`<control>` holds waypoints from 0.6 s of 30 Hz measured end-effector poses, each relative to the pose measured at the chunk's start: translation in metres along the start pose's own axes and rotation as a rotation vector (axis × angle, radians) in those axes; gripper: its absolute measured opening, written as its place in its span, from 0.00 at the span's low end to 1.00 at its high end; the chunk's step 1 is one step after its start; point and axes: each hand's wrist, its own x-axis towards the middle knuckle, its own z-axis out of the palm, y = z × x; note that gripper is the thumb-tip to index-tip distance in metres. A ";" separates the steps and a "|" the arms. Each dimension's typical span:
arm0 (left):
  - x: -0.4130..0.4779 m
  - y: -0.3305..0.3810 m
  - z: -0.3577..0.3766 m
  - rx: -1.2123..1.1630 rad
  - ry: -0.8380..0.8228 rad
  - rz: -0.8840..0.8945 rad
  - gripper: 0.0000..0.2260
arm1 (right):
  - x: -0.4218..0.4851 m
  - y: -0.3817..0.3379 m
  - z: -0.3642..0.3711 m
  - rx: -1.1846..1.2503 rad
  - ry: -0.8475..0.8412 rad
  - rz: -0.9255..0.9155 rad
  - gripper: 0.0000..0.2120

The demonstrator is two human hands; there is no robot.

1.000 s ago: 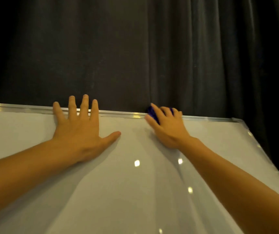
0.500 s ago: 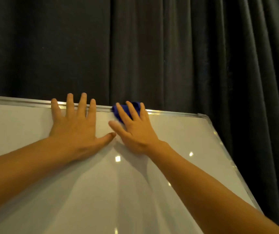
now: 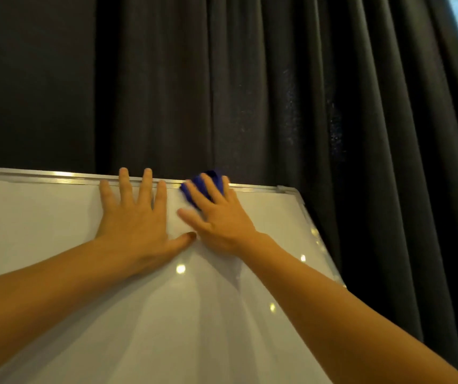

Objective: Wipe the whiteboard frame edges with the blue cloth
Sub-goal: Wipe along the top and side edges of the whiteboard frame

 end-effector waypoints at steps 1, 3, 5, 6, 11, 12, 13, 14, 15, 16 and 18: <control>0.008 0.018 0.001 0.021 0.002 0.003 0.50 | -0.001 0.002 0.003 0.018 0.010 -0.072 0.36; 0.024 0.050 0.003 0.052 -0.005 -0.014 0.50 | 0.001 0.029 -0.003 -0.037 0.012 -0.160 0.34; 0.038 0.072 0.003 0.056 -0.020 -0.068 0.52 | 0.000 0.082 -0.016 -0.158 0.009 -0.160 0.35; 0.043 0.079 0.003 0.048 -0.030 -0.085 0.54 | -0.005 0.112 -0.021 -0.218 0.005 -0.117 0.35; 0.051 0.110 0.017 0.002 -0.019 -0.074 0.56 | -0.035 0.209 -0.032 -0.255 -0.023 0.084 0.41; 0.053 0.118 0.019 0.011 -0.024 -0.085 0.56 | -0.034 0.206 -0.030 -0.208 -0.007 0.061 0.43; 0.055 0.126 0.020 0.018 -0.032 -0.100 0.56 | -0.032 0.197 -0.027 -0.154 0.005 0.024 0.45; 0.058 0.134 0.020 0.029 -0.039 -0.114 0.57 | -0.033 0.187 -0.023 -0.105 0.009 -0.024 0.45; 0.063 0.143 0.021 0.045 -0.040 -0.125 0.57 | -0.036 0.183 -0.019 -0.075 0.011 -0.078 0.45; 0.068 0.151 0.022 0.055 -0.034 -0.130 0.58 | -0.038 0.183 -0.018 -0.076 0.008 -0.128 0.43; 0.077 0.163 0.024 0.067 -0.014 -0.120 0.58 | -0.036 0.202 -0.029 -0.150 0.028 -0.169 0.40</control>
